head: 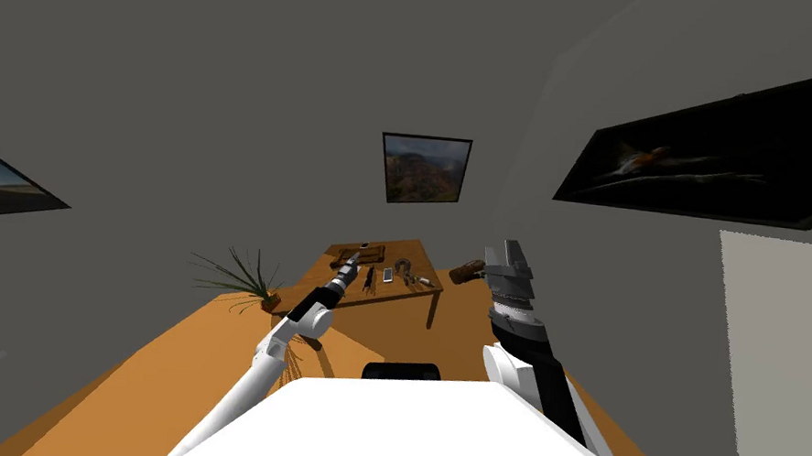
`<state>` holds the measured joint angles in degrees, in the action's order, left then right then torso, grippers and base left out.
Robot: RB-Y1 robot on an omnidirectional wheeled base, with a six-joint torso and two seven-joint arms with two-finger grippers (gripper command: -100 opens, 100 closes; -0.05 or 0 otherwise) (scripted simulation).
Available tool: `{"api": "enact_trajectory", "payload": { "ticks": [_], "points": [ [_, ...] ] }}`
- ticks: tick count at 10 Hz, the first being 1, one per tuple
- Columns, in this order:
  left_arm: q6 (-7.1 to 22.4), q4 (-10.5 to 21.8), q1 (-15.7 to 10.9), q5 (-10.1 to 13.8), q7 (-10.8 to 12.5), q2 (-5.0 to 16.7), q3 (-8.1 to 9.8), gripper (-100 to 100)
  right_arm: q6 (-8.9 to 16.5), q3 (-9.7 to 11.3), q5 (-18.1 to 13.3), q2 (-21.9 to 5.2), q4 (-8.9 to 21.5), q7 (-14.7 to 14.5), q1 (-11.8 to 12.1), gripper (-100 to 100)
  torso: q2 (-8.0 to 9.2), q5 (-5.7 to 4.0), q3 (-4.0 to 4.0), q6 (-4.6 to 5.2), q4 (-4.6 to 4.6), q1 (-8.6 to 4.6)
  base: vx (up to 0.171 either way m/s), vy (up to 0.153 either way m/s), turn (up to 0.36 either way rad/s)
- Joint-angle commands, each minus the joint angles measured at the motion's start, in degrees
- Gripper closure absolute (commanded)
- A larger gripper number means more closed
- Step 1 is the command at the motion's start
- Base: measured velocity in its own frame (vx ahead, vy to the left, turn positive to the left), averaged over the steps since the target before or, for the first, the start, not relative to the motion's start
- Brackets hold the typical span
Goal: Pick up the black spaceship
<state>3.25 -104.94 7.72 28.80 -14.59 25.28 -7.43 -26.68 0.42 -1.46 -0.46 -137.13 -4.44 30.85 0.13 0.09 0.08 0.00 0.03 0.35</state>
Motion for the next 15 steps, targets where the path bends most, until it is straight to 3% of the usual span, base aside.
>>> {"api": "enact_trajectory", "payload": {
  "ticks": [1, 3, 4, 5, 6, 7, 8, 9, 10, 11, 12, 14, 15],
  "points": [
    [1.16, 1.63, -0.80, 0.74, -0.50, 0.61, -0.62, -100, 0.00, 0.00, 0.00, 0.00, 0.00, 0.00, 0.00, 0, 0.00, 0.00, 0.00, 0.00, 0.00, 0.00, -0.055, 0.060, -0.078],
    [5.09, 5.60, -3.98, 3.89, -1.95, 3.78, -2.44, -100, 0.00, 0.00, 0.00, 0.00, 0.00, 0.00, 0.00, 0, -0.04, 0.00, -0.02, 0.01, -0.01, -0.01, -0.054, 0.084, -0.247],
    [5.55, 6.42, -3.98, 3.89, -1.95, 3.78, -2.44, -100, 0.00, 0.00, 0.00, 0.00, 0.00, 0.00, 0.00, 0, -0.02, 0.01, -0.01, 0.02, 0.00, 0.03, -0.049, 0.081, -0.085],
    [7.67, 8.27, -5.47, 5.39, -2.73, 5.36, -3.40, -100, 0.00, -0.01, 0.00, 0.00, 0.00, 0.00, 0.01, 0, -0.05, 0.01, -0.02, -0.05, -0.01, 0.03, -0.045, 0.064, -0.155],
    [7.67, 8.88, -5.47, 5.39, -2.73, 5.36, -3.40, -100, 0.00, 0.00, 0.00, 0.00, 0.00, 0.00, 0.00, 0, -0.07, 0.00, -0.04, 0.00, -0.01, -0.02, -0.032, 0.050, -0.093],
    [9.72, 11.36, -6.87, 6.81, -3.55, 6.92, -4.41, -100, 0.00, 0.00, 0.00, 0.00, 0.00, 0.00, 0.01, 0, -0.12, -0.01, -0.06, -0.04, -0.02, -0.08, -0.021, 0.052, -0.217],
    [9.72, 11.37, -6.87, 6.81, -3.55, 6.92, -4.41, -100, 0.00, 0.00, 0.00, 0.00, 0.00, 0.00, 0.00, 0, -0.15, -0.02, -0.08, 0.00, -0.03, -0.08, -0.015, 0.049, -0.086],
    [11.70, 13.26, -8.18, 8.17, -4.39, 8.43, -5.45, -100, 0.00, 0.00, 0.00, 0.00, 0.00, 0.00, 0.02, 0, -0.19, -0.02, -0.10, -0.05, -0.04, -0.09, -0.015, 0.049, -0.191],
    [11.70, 13.88, -8.18, 8.17, -4.39, 8.43, -5.45, -100, 0.00, 0.00, 0.00, 0.00, 0.00, 0.00, 0.01, 0, -0.20, -0.02, -0.11, 0.00, -0.04, -0.08, -0.013, 0.047, -0.122],
    [13.60, 15.88, -9.38, 9.44, -5.26, 9.89, -6.51, -100, 0.00, 0.00, 0.00, 0.00, 0.00, 0.00, 0.02, 0, -0.21, -0.02, -0.12, -0.05, -0.05, -0.10, -0.017, 0.046, -0.252],
    [13.60, 16.41, -9.38, 9.44, -5.26, 9.89, -6.51, -100, 0.00, 0.00, 0.00, 0.00, 0.00, 0.00, 0.01, 0, -0.21, -0.02, -0.12, 0.00, -0.04, -0.10, -0.013, 0.046, -0.102],
    [17.09, 20.73, -11.50, 11.72, -7.05, 12.59, -8.69, -100, 0.00, 0.00, 0.00, 0.00, 0.00, 0.00, 0.01, 0, -0.27, -0.03, -0.15, 0.00, -0.05, -0.13, 0.006, 0.048, -0.310],
    [17.11, 21.42, -11.50, 11.72, -7.05, 12.59, -8.69, -100, 0.00, 0.00, 0.00, 0.00, 0.00, 0.00, 0.01, 0, -0.31, -0.02, -0.17, 0.01, -0.06, -0.07, 0.003, 0.066, -0.092]
  ]
}}
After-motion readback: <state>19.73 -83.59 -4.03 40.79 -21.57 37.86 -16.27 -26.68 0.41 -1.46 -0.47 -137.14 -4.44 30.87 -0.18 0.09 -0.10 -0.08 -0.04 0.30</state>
